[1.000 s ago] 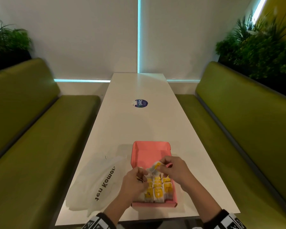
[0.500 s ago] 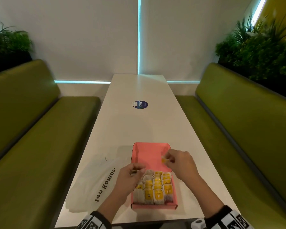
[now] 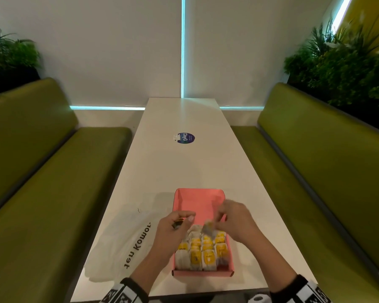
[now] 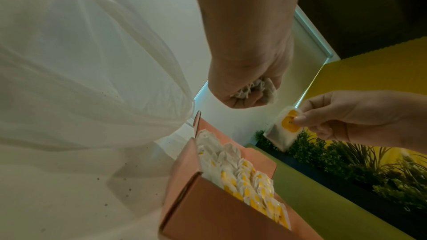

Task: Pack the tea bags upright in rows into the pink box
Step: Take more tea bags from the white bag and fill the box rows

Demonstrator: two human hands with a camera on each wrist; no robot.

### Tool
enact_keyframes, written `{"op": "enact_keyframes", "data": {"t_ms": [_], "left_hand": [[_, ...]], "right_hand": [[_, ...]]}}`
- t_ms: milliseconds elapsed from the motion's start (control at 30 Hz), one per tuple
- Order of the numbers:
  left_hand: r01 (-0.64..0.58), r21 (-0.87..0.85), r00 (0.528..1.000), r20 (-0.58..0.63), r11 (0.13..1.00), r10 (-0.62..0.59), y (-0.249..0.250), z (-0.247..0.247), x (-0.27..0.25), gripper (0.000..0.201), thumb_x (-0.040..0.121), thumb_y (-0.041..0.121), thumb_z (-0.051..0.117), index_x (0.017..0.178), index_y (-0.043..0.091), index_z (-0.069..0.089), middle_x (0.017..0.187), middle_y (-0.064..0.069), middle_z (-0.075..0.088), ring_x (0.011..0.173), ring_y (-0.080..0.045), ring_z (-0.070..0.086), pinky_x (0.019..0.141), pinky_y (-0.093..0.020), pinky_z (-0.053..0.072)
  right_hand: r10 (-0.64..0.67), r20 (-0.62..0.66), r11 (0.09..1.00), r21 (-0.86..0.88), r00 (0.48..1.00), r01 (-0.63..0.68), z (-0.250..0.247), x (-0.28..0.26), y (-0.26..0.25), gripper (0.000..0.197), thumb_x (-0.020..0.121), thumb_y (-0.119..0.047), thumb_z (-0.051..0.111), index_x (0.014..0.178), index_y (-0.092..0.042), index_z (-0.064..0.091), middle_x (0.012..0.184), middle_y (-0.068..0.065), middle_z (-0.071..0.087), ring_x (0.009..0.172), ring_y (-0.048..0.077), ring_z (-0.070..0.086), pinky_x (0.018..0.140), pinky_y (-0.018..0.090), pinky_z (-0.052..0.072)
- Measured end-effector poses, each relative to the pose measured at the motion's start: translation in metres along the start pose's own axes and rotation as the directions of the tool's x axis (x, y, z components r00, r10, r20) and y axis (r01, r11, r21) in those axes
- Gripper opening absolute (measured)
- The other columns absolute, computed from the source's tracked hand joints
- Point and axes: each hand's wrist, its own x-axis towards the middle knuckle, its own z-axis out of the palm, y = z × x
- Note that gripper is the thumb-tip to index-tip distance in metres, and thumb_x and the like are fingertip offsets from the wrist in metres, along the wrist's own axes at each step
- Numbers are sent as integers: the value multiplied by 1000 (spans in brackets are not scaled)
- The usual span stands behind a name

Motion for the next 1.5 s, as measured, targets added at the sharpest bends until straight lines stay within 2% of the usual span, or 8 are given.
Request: {"op": "enact_keyframes", "data": {"t_ms": [67, 200, 333, 733, 900, 1067, 1233, 1500], "left_hand": [[-13, -3, 1000, 27, 1000, 14, 0, -1, 0, 13, 84, 16, 67, 88, 26, 74, 89, 12, 71, 81, 1, 62, 70, -17, 50], [-23, 25, 982, 186, 999, 18, 6, -2, -4, 33, 76, 24, 72, 108, 27, 69, 105, 17, 69, 100, 1, 62, 85, -21, 50], [9, 15, 939, 345, 1000, -14, 14, 2, -8, 36, 72, 13, 79, 105, 20, 69, 93, 3, 73, 89, -12, 68, 77, -24, 54], [-9, -28, 984, 178, 1000, 14, 23, 8, -10, 10, 80, 13, 72, 89, 13, 69, 80, -2, 74, 75, -11, 67, 65, -24, 52], [-19, -42, 989, 144, 999, 25, 24, 8, -9, 6, 84, 13, 67, 90, 14, 69, 79, -2, 74, 74, -11, 65, 64, -26, 51], [-16, -42, 993, 115, 999, 21, 23, 10, -8, 10, 87, 16, 65, 95, 20, 69, 85, 0, 73, 81, -16, 67, 74, -37, 54], [29, -106, 999, 25, 994, -26, 15, 7, -3, 15, 91, 19, 57, 88, 22, 72, 77, -21, 62, 64, -21, 53, 60, -34, 49], [38, -75, 994, 104, 996, -30, 21, 7, -4, 11, 85, 25, 63, 89, 20, 71, 79, 2, 72, 76, -9, 65, 70, -29, 54]], "right_hand": [[39, -159, 996, -71, 986, -51, 1, 2, 0, 35, 81, -25, 70, 55, -31, 46, 84, -8, 52, 76, 11, 52, 69, 23, 41], [-66, 166, 985, 168, 984, 38, -1, -5, -4, 16, 82, -16, 70, 72, -24, 60, 78, -8, 63, 49, 4, 58, 55, 15, 45], [-42, 50, 902, 431, 998, 16, -2, -6, -5, 18, 79, -6, 71, 74, -21, 62, 69, -5, 63, 42, 14, 55, 52, 26, 48], [60, -33, 681, 732, 998, -17, -1, -8, -4, 15, 79, 2, 69, 90, -7, 64, 76, 11, 61, 44, 8, 48, 43, 15, 38], [76, -19, 671, 741, 997, -37, -1, -7, -1, 49, 72, -8, 79, 113, -23, 57, 104, 1, 61, 66, 11, 53, 52, 13, 43], [58, 25, 676, 735, 998, -57, 7, -7, 0, 12, 78, -8, 73, 89, -8, 69, 76, 8, 60, 66, 10, 54, 54, 12, 44], [39, -1, 701, 713, 999, -27, 6, -5, 1, 7, 88, -7, 61, 92, -3, 64, 76, 4, 65, 64, 3, 60, 57, 13, 43], [-12, -12, 700, 714, 1000, 17, 3, -8, -4, 13, 86, 3, 60, 83, -9, 64, 71, 1, 64, 60, 2, 59, 57, 11, 44]]}}
